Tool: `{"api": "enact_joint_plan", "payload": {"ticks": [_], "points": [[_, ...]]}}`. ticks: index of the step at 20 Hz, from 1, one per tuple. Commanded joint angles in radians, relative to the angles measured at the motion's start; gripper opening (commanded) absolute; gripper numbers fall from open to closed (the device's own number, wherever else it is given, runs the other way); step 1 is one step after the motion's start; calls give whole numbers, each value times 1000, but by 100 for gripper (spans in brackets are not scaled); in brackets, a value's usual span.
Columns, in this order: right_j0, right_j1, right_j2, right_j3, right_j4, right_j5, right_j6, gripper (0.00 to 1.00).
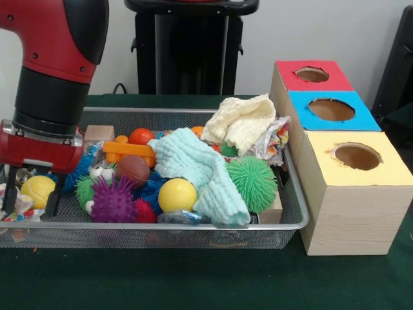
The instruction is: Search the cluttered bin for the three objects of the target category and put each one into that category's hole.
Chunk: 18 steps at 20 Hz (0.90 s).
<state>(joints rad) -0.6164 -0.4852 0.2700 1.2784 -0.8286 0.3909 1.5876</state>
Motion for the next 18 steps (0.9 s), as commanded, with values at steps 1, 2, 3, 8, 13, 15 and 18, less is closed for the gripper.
{"api": "enact_joint_plan", "payload": {"ticks": [1,2,3,8,13,15,18], "points": [[-24,48,5,-45,-96,6,-145,100],[-17,46,4,-48,-98,14,-141,100],[-12,48,-2,-52,-104,16,-134,100],[29,108,-56,-102,-128,92,-93,100],[52,163,-97,-135,-96,202,-95,100],[48,176,-100,-136,-66,244,-107,100],[60,194,-115,-149,-55,282,-109,100]]}}
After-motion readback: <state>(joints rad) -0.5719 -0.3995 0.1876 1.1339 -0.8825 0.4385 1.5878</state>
